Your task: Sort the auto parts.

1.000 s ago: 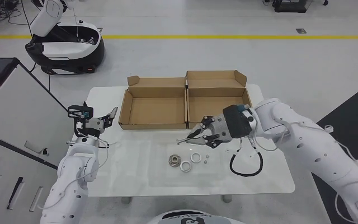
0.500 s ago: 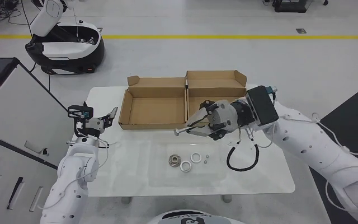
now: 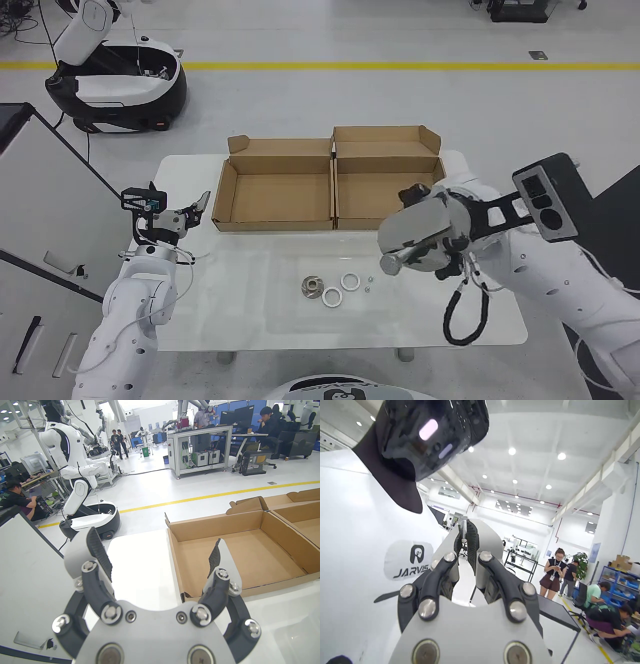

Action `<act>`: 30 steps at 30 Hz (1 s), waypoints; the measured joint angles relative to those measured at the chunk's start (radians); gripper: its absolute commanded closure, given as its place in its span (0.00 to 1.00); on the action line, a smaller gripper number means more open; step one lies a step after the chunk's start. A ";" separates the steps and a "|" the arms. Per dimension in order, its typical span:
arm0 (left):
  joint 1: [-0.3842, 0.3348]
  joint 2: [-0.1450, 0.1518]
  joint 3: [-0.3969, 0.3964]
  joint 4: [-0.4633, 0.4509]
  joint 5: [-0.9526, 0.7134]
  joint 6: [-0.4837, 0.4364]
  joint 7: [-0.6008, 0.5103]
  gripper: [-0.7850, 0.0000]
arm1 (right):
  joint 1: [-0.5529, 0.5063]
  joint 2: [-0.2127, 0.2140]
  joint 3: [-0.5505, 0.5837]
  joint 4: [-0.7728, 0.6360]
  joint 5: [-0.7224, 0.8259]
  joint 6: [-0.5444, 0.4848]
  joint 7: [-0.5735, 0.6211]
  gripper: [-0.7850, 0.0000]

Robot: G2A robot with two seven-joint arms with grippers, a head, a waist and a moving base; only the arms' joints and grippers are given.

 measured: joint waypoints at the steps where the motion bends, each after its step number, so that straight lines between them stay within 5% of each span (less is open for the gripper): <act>1: 0.000 0.000 0.000 0.000 0.000 0.000 0.000 0.00 | -0.007 -0.005 0.006 -0.007 0.010 0.000 0.000 1.00; 16: 0.000 0.000 0.000 0.000 0.000 0.000 0.000 0.00 | -0.027 -0.017 0.013 -0.028 0.036 0.011 0.002 1.00; 30: 0.000 0.000 0.000 0.000 0.000 0.000 0.000 0.00 | -0.069 -0.071 0.087 -0.060 0.095 0.019 0.061 1.00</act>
